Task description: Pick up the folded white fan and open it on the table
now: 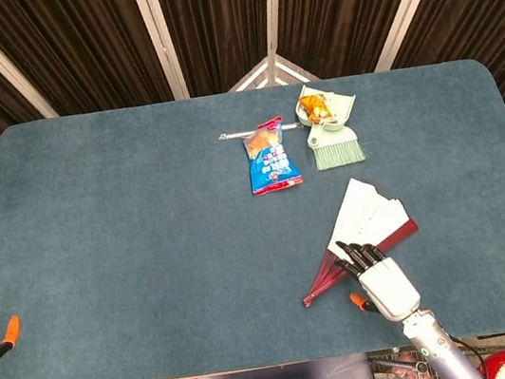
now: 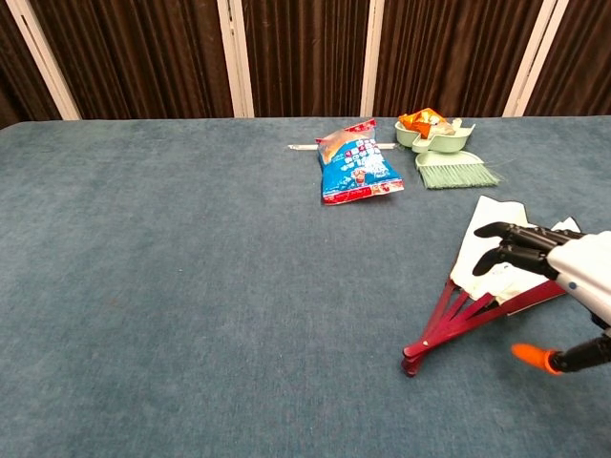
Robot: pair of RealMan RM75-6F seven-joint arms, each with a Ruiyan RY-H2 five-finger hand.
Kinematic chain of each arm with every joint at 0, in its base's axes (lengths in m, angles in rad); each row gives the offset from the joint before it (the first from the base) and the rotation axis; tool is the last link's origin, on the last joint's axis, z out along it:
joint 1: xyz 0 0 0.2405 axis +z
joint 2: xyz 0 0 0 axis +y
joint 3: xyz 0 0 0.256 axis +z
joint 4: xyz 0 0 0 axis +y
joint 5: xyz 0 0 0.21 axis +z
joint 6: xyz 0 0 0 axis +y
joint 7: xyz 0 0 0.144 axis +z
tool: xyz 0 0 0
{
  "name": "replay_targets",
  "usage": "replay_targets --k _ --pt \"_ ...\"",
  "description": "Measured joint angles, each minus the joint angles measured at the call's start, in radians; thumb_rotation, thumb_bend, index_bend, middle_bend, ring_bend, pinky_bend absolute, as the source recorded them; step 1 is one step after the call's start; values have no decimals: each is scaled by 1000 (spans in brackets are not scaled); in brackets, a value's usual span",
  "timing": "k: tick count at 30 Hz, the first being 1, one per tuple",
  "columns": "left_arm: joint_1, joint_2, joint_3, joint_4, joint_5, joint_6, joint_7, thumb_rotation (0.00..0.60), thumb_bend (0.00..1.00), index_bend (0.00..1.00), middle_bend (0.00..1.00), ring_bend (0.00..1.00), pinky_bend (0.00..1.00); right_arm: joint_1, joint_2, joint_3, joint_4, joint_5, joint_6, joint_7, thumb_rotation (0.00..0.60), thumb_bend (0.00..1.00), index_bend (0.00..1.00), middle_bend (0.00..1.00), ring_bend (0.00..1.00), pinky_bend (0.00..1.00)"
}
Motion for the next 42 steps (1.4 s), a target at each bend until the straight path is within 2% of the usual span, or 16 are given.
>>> replay_targets --k 11,19,27,42 --pt "-2 -5 -1 -1 -3 -2 9 600 443 141 69 0 32 39 -43 30 86 45 -34 -8 600 242 345 134 189 238" --pt "-6 -12 0 2 -5 -7 20 600 443 141 68 0 32 54 -56 35 119 61 -37 12 600 241 411 134 189 238" --pt "-9 -20 0 4 -6 -7 33 600 443 141 67 0 31 80 -81 39 162 77 -58 25 600 241 427 134 189 238" --pt "-13 -32 1 10 -8 -9 57 600 443 141 66 0 32 100 -110 36 239 97 -60 70 600 250 514 134 200 238"
